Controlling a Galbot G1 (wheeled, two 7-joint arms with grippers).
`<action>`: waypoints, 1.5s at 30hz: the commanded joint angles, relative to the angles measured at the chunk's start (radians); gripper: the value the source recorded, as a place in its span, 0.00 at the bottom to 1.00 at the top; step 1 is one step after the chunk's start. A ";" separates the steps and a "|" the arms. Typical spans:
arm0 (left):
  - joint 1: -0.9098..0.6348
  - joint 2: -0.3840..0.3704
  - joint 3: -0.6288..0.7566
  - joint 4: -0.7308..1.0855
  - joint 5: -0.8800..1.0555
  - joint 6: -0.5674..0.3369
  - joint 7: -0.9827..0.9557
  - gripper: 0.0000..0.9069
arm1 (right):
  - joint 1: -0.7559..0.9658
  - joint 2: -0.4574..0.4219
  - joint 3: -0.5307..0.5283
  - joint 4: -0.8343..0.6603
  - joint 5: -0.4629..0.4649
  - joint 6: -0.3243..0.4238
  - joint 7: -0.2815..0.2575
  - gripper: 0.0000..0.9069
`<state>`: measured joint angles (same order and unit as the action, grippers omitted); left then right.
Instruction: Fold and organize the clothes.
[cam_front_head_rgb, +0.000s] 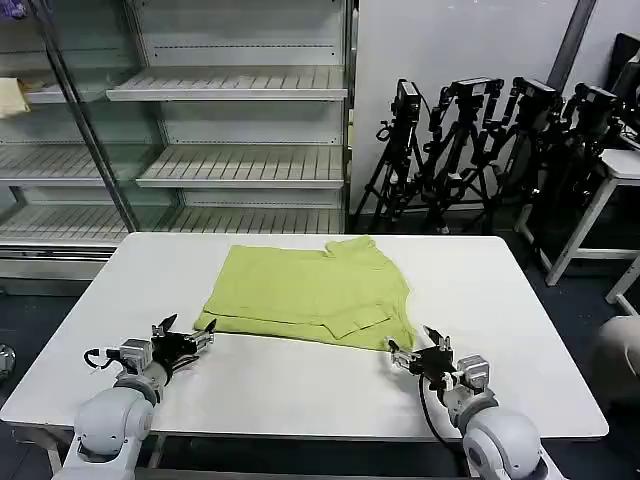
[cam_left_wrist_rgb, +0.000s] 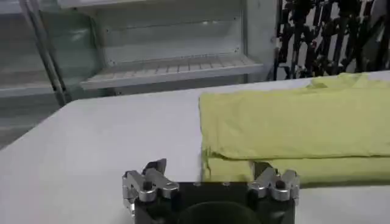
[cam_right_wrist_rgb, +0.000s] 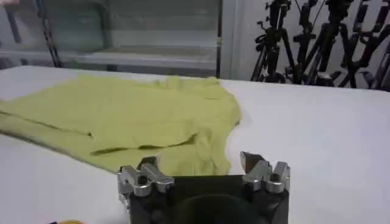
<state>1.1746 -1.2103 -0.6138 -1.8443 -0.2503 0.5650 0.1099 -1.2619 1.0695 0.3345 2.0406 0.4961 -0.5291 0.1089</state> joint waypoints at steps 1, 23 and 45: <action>0.003 0.003 0.007 0.015 0.015 0.009 0.009 0.01 | -0.043 -0.003 0.014 0.027 -0.006 -0.014 0.005 0.00; 0.003 -0.012 0.014 0.023 0.015 0.002 0.030 0.01 | -0.015 0.008 -0.002 -0.001 0.017 -0.039 0.004 0.00; 0.219 -0.043 -0.045 -0.146 0.013 -0.026 0.035 0.01 | -0.208 -0.056 0.078 0.147 -0.098 0.007 -0.041 0.00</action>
<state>1.2550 -1.2417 -0.6247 -1.8997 -0.2330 0.5515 0.1464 -1.3892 1.0293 0.3910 2.1338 0.4606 -0.5417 0.0819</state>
